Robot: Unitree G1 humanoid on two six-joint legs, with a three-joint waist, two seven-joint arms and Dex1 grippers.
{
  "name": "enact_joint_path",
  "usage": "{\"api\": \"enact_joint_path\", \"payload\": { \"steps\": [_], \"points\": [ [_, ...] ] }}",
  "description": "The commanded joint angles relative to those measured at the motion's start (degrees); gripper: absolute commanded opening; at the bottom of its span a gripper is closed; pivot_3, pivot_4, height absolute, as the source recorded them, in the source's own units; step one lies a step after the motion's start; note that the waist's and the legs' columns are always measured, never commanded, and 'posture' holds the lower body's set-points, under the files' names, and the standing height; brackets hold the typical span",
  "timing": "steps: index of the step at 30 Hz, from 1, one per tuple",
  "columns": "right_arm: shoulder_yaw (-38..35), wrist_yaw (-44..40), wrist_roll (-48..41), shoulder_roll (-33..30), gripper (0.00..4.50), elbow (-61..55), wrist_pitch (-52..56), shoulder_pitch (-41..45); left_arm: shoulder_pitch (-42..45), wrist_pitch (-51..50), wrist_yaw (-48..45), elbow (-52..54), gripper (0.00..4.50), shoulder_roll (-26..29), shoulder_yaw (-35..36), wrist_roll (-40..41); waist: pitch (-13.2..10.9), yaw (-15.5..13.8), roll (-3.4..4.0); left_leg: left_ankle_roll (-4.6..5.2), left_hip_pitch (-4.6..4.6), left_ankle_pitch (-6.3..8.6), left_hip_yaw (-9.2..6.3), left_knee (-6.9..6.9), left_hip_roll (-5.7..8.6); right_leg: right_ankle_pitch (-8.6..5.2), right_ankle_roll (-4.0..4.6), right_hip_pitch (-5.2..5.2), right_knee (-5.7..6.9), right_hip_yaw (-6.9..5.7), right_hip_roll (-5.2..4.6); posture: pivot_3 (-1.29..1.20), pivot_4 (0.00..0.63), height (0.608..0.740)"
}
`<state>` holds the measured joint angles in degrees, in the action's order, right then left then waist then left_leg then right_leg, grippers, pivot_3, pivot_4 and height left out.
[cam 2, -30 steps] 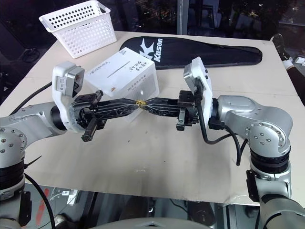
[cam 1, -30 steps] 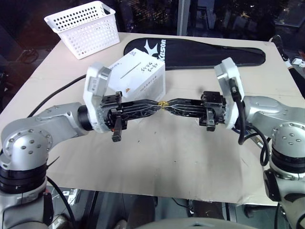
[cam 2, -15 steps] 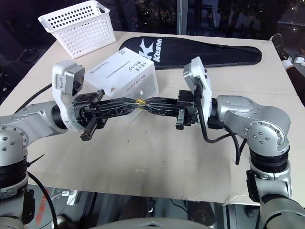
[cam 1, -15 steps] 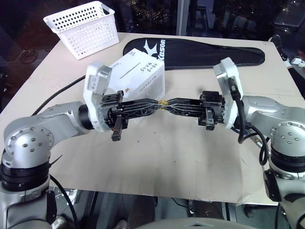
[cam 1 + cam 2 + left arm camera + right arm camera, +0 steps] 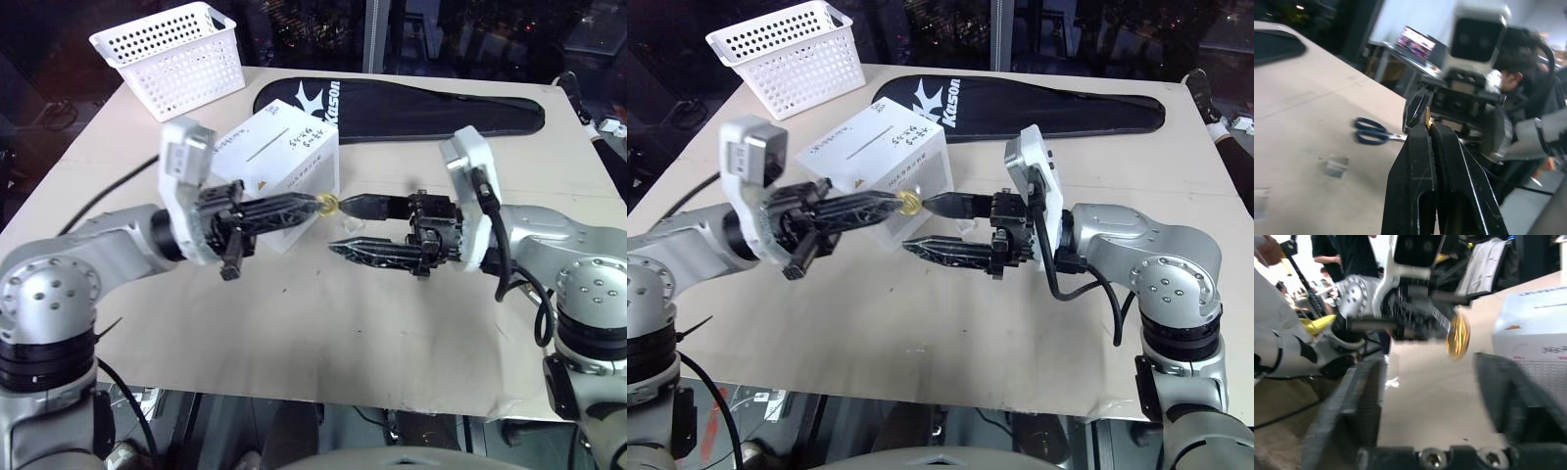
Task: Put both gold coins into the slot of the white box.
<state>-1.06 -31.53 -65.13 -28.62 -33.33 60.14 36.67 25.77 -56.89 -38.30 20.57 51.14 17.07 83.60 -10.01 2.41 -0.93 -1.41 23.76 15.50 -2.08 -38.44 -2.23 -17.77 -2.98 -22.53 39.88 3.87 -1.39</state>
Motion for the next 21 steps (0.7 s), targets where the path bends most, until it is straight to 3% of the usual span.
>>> {"api": "enact_joint_path", "payload": {
  "steps": [1, 5, 10, 16, 21],
  "points": [
    [-3.2, -0.83, 3.01, -3.6, 4.2, -4.0, -4.26, -0.96, 3.12, 0.39, 1.92, -3.61, 0.0, 2.36, 4.23, 0.43, -0.02, -0.1, -0.03, 0.0, 0.0, 0.0, 0.0, 0.0, 0.0, 0.0, 0.0, 0.0, 0.0, 0.0, 0.0, 0.0, 0.15, 0.74],
    [-5.1, -3.34, 6.79, -9.05, 4.2, -5.81, -7.96, -3.31, 6.46, 2.09, 2.77, -7.71, 0.0, 5.09, 4.45, -6.69, -0.06, -0.17, -0.06, 0.0, 0.04, 0.0, 0.05, -0.01, 0.02, 0.0, 0.0, 0.0, -0.02, -0.05, 0.0, 0.0, 0.15, 0.74],
    [-10.5, -7.44, 10.79, -17.27, 4.2, -6.83, -12.92, -6.75, 17.71, 1.29, 0.41, -20.23, 0.0, 10.16, -6.26, -23.94, -0.1, -0.41, -0.1, 0.0, 0.05, 0.0, 0.18, 0.0, 0.04, 0.0, 0.0, 0.0, -0.06, -0.08, 0.02, 0.0, 0.15, 0.74],
    [-11.48, -5.59, 12.08, -18.36, 4.2, -7.0, -15.0, -7.36, 26.83, 1.04, -5.8, -29.73, 0.0, 7.73, -15.09, -35.39, -0.12, -0.08, -0.11, 0.01, 0.06, -0.01, 0.22, 0.0, 0.03, 0.0, 0.0, -0.01, -0.03, -0.07, 0.04, 0.0, 0.15, 0.74],
    [-11.03, -3.51, 11.91, -17.93, 4.2, -8.27, -15.18, -8.06, 29.32, 0.68, -9.97, -31.99, 0.0, 5.4, -17.98, -40.8, -0.14, -0.06, -0.13, -0.08, 0.16, -0.06, 0.2, 0.0, 0.01, -0.01, 0.0, -0.1, -0.05, -0.07, 0.05, 0.0, 0.15, 0.74]
  ]
}}
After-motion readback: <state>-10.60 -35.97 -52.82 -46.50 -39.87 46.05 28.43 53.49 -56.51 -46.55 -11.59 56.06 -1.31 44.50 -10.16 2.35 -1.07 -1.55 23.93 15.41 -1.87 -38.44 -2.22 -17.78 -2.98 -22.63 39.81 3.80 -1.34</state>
